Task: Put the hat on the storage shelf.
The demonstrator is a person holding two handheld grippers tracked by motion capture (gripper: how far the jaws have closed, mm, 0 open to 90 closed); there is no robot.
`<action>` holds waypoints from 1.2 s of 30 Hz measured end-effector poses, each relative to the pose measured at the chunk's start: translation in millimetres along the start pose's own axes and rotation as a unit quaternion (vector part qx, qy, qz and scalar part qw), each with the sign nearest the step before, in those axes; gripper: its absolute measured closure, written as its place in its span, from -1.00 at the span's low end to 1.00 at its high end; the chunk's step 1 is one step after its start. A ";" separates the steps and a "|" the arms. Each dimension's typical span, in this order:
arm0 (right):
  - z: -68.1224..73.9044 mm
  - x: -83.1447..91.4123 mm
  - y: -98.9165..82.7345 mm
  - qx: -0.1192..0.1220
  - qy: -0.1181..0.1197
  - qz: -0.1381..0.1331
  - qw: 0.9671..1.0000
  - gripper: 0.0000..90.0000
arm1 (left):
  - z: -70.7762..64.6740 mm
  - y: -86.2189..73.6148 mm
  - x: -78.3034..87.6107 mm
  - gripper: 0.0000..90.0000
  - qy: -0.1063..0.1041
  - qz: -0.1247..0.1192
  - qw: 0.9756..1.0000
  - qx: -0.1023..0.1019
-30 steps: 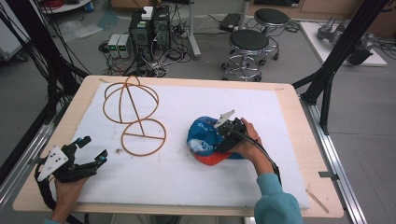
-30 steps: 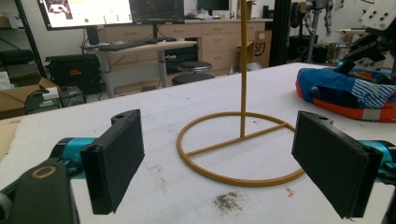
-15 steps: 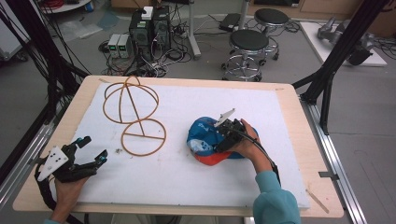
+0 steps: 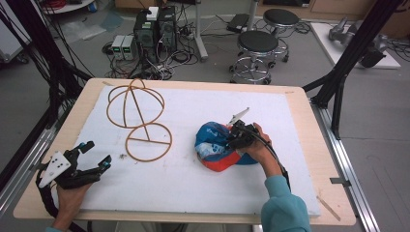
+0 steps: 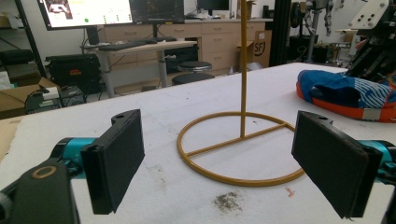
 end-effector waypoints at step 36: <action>11.4 83.9 31.3 -0.053 0.011 -0.147 0.988 0.97 | -0.1 0.0 0.3 -0.62 0.000 0.000 1.000 0.000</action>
Point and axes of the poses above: each handheld gripper's, and its own axes: x roughly backward along the jaws, y roughly out of its top, z roughly to its left, the point moved 1 cm from there along -x, roughly forward along the jaws, and after that the axes turned 7 degrees about x, right-handed, at the moved point
